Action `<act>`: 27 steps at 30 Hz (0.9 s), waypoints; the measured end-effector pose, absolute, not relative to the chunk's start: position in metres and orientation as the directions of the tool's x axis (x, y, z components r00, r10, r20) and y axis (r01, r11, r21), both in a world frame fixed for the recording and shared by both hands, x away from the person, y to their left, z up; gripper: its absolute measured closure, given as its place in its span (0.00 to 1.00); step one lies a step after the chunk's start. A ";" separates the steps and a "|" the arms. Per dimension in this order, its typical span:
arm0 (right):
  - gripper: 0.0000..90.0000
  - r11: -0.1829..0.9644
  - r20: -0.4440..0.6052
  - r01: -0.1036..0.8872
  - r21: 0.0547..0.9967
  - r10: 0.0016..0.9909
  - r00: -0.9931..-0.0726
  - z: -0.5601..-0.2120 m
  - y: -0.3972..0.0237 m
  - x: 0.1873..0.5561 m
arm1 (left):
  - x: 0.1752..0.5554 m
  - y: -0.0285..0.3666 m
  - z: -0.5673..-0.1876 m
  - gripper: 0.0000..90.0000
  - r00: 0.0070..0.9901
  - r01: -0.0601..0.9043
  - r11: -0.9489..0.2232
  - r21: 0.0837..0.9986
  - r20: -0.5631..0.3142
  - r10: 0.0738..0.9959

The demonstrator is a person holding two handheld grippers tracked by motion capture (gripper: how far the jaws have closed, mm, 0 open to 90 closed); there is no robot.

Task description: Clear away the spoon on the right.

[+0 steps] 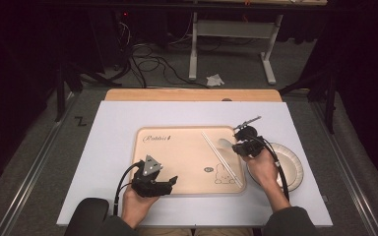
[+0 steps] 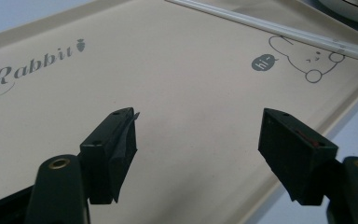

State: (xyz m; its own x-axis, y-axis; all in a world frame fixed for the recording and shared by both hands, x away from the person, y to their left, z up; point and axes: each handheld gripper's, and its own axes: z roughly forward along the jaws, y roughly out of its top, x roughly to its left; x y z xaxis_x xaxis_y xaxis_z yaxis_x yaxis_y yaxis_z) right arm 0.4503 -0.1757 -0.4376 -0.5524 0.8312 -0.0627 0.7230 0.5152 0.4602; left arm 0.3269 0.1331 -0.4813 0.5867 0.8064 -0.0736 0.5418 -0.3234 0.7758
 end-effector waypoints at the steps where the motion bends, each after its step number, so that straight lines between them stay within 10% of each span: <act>1: 0.95 0.515 -0.066 0.724 0.460 0.832 -0.550 -0.438 -0.175 0.451 | 0.327 0.133 -0.481 0.31 0.589 0.540 -0.324 0.777 -0.075 0.805; 27: 0.95 0.521 -0.097 0.749 0.409 0.841 -0.532 -0.455 -0.152 0.475 | 0.314 0.147 -0.481 0.31 0.523 0.550 -0.281 0.786 -0.062 0.850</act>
